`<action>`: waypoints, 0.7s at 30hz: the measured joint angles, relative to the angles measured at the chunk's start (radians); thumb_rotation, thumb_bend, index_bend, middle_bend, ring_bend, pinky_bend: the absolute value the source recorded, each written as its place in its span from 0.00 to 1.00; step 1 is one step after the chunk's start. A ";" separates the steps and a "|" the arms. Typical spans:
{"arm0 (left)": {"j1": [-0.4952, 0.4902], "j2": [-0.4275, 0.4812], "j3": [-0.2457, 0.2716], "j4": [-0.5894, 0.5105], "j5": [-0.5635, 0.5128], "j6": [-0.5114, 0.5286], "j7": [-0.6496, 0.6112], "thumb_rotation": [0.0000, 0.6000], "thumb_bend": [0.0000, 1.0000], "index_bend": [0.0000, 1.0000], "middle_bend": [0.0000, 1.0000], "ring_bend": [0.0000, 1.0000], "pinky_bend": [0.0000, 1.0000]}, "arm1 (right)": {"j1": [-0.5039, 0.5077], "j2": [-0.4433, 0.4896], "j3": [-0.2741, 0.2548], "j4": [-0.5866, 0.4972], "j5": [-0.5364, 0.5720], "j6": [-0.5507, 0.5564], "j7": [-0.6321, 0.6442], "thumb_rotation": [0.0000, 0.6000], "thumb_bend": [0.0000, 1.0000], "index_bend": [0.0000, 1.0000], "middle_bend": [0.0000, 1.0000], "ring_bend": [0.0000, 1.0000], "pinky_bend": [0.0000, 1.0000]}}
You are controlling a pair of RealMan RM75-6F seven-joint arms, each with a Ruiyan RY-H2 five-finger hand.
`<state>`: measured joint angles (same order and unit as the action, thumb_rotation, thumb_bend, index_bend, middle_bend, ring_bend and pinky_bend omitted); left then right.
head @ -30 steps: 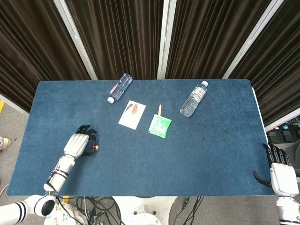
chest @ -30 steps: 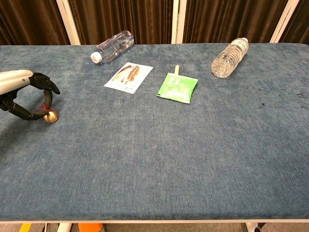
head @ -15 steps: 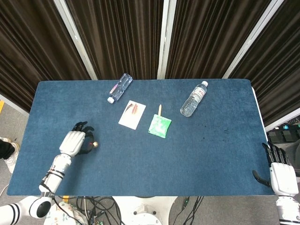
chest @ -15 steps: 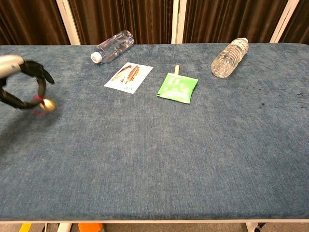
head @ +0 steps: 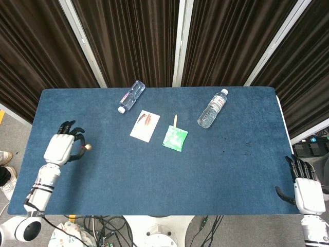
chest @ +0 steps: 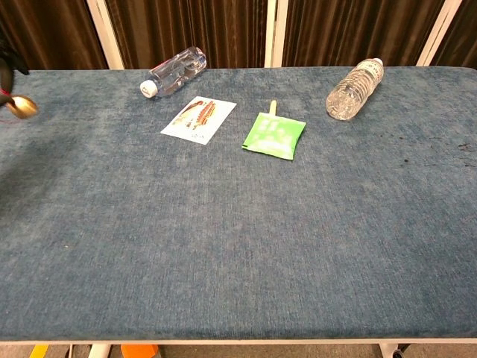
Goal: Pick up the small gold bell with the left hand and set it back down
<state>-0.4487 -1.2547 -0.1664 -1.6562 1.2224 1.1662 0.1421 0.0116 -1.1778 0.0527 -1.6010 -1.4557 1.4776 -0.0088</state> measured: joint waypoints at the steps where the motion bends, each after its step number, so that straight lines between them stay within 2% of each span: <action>1: 0.002 -0.004 -0.003 -0.007 -0.013 -0.001 -0.012 1.00 0.45 0.63 0.28 0.04 0.04 | -0.001 0.001 0.000 0.000 0.001 0.001 0.000 1.00 0.16 0.00 0.00 0.00 0.00; 5: 0.004 -0.002 -0.006 -0.050 -0.049 -0.027 0.031 1.00 0.47 0.63 0.27 0.04 0.04 | -0.001 0.001 0.002 0.004 0.011 -0.004 0.004 1.00 0.16 0.00 0.00 0.00 0.00; 10: 0.009 0.000 -0.010 -0.064 0.009 0.004 0.107 1.00 0.47 0.64 0.27 0.04 0.04 | 0.000 -0.007 -0.002 0.011 0.003 -0.007 0.010 1.00 0.16 0.00 0.00 0.00 0.00; 13: 0.011 0.001 -0.021 -0.088 -0.011 0.005 0.144 1.00 0.48 0.63 0.26 0.04 0.04 | 0.000 -0.007 0.000 0.016 0.009 -0.006 0.014 1.00 0.16 0.00 0.00 0.00 0.00; 18: 0.012 0.010 -0.022 -0.109 -0.078 -0.067 0.059 1.00 0.47 0.64 0.25 0.04 0.04 | -0.001 -0.007 0.000 0.019 0.009 -0.006 0.017 1.00 0.16 0.00 0.00 0.00 0.00; 21: 0.014 -0.001 -0.026 -0.113 -0.075 -0.049 0.025 1.00 0.48 0.64 0.24 0.04 0.04 | -0.002 -0.006 0.000 0.017 0.010 -0.004 0.015 1.00 0.16 0.00 0.00 0.00 0.00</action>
<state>-0.4348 -1.2561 -0.1925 -1.7696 1.1472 1.1173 0.1676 0.0092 -1.1838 0.0527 -1.5838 -1.4462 1.4733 0.0062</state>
